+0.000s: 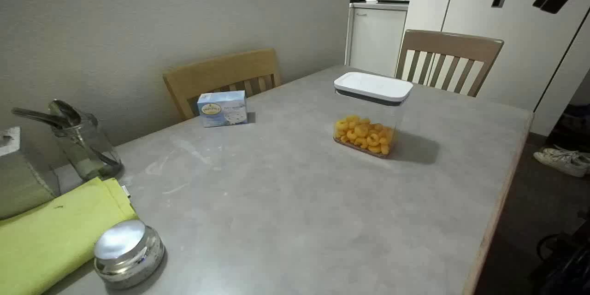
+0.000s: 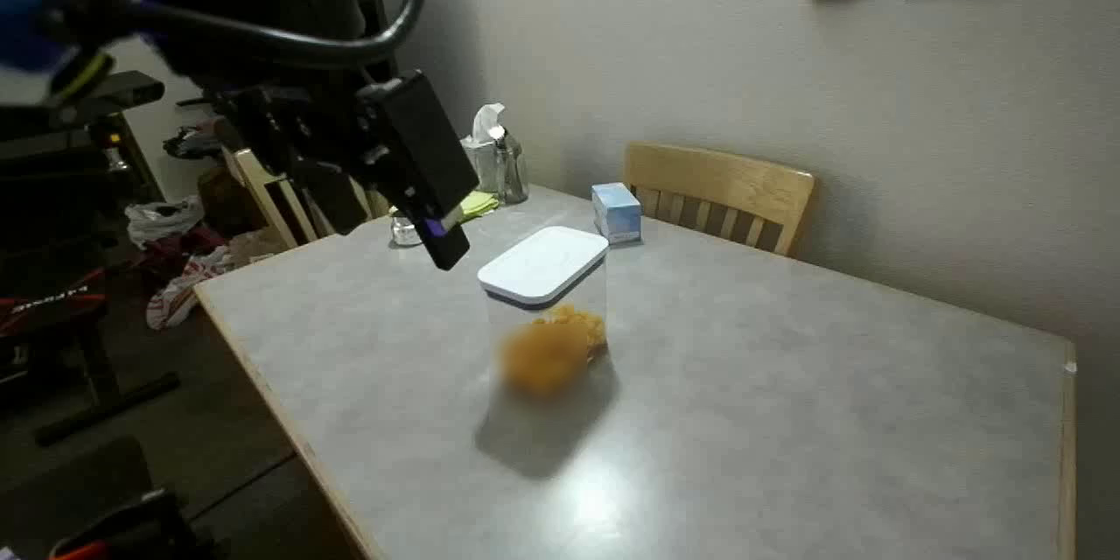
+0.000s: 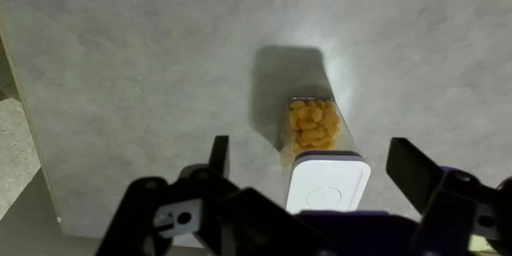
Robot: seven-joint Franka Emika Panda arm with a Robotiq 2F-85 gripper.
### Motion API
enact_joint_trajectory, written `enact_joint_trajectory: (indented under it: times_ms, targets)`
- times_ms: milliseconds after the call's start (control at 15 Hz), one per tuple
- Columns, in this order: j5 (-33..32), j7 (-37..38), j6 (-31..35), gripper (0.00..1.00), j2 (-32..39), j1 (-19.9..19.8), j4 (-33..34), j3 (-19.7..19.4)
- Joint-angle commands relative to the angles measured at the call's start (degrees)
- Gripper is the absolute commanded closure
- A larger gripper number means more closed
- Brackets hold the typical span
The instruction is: Push the knob on the lid then lift it and place it on the table
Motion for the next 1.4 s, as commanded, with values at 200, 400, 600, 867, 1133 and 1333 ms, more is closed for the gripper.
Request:
enact_joint_trajectory:
  times_ms: [200, 400, 600, 867, 1133, 1333]
  targets:
    - [1.93, -2.50, -0.55, 0.00, 2.13, -0.65, 1.64, 1.70]
    - [2.00, -5.25, -1.19, 0.00, 4.69, 0.62, 3.97, 1.62]
    - [2.38, -9.46, -1.40, 0.00, 8.66, 1.79, 7.20, 1.36]
    - [5.26, -15.16, 0.16, 0.00, 15.10, 2.39, 11.40, 0.96]
    - [10.22, -20.13, 2.18, 0.00, 21.45, 1.75, 15.47, 2.14]
    - [11.78, -19.82, 3.21, 0.00, 25.50, 0.71, 18.34, 4.42]
